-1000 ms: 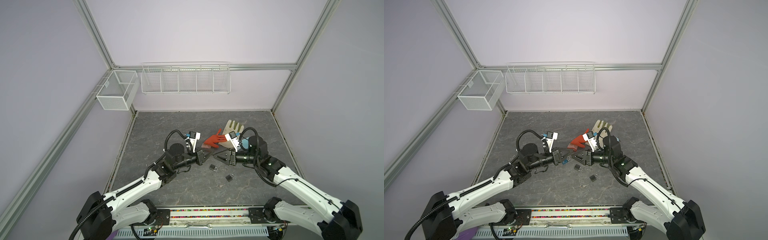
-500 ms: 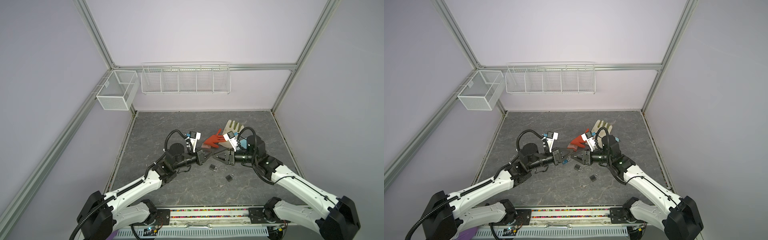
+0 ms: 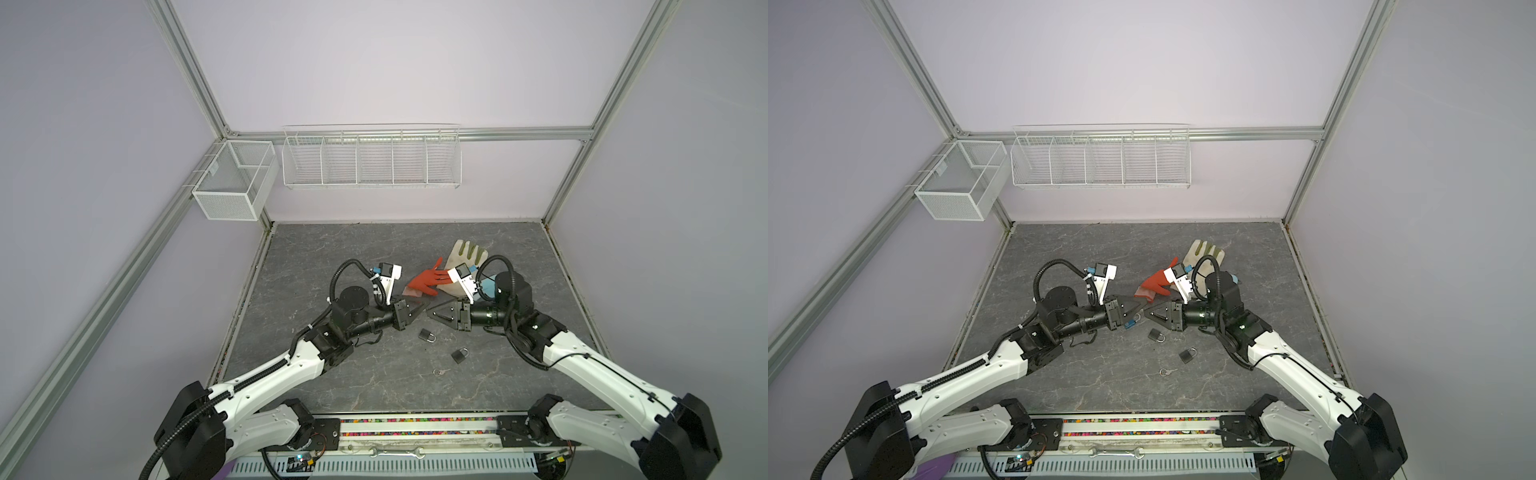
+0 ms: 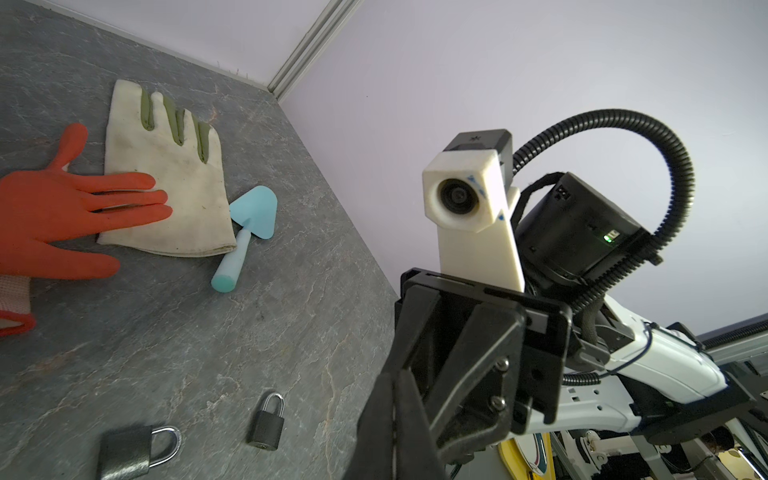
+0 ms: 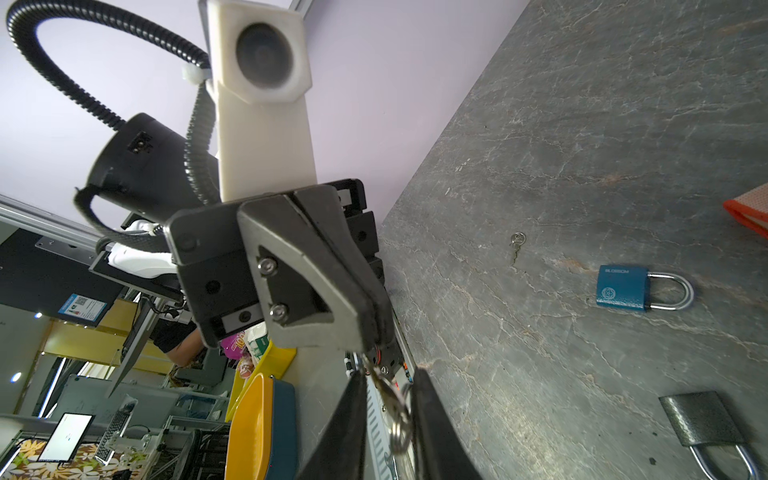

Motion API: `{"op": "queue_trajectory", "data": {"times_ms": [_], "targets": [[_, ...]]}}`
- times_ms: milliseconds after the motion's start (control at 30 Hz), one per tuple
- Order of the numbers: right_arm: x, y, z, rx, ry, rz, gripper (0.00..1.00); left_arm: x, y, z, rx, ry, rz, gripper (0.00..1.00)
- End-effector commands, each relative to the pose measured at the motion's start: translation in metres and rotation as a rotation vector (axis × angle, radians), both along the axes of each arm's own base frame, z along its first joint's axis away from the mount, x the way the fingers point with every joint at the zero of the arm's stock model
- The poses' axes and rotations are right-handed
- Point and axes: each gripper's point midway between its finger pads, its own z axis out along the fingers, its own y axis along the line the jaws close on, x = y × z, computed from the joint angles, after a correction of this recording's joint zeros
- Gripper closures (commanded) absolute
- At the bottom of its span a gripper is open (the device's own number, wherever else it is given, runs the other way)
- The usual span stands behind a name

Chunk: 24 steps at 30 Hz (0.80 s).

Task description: Unlock with the key

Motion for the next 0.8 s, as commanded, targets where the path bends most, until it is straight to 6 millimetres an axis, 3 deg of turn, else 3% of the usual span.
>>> {"op": "queue_trajectory", "data": {"times_ms": [0, 767], "targets": [[-0.003, -0.002, 0.005, 0.026, -0.015, 0.018, 0.79, 0.007, -0.001, 0.015, -0.029, -0.021, 0.015, 1.0], [-0.005, -0.003, 0.007, 0.045, 0.006, 0.021, 0.94, 0.017, 0.001, 0.009, -0.025, -0.002, 0.048, 1.0]]}}
